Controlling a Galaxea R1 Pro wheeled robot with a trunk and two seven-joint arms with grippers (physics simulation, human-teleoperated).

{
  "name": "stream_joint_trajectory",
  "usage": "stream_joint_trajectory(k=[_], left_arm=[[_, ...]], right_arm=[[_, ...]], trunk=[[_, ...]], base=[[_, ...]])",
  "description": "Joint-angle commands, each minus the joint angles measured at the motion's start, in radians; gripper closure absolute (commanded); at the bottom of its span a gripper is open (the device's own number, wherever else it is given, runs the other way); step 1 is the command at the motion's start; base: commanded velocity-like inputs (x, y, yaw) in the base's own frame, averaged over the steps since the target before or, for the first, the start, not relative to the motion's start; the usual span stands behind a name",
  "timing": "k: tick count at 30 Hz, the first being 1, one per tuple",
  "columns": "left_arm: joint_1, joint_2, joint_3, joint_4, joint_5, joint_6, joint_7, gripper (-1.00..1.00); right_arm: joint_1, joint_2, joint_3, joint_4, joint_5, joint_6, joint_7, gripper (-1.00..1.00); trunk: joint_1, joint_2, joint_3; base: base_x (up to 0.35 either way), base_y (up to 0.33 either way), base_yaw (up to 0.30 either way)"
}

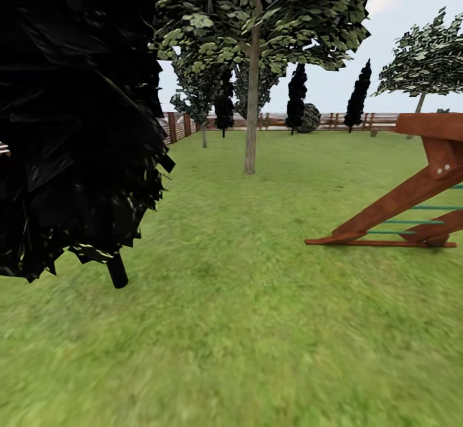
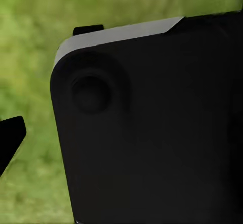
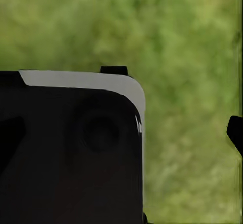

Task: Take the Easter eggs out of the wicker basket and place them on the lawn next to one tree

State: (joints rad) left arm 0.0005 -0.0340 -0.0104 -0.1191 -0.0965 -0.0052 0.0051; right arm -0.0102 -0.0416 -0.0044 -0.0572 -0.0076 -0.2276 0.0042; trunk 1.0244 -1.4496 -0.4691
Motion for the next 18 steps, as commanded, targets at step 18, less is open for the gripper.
stream_joint_trajectory(k=[18], left_arm=[[0.0,0.003,0.01,-0.137,-0.002,-0.002,-0.006,-1.0]], right_arm=[[-0.001,-0.012,0.001,-0.162,-0.001,-0.194,-0.003,-1.0]], trunk=[[0.001,0.0,-0.001]], base=[[0.297,0.093,-0.003]])
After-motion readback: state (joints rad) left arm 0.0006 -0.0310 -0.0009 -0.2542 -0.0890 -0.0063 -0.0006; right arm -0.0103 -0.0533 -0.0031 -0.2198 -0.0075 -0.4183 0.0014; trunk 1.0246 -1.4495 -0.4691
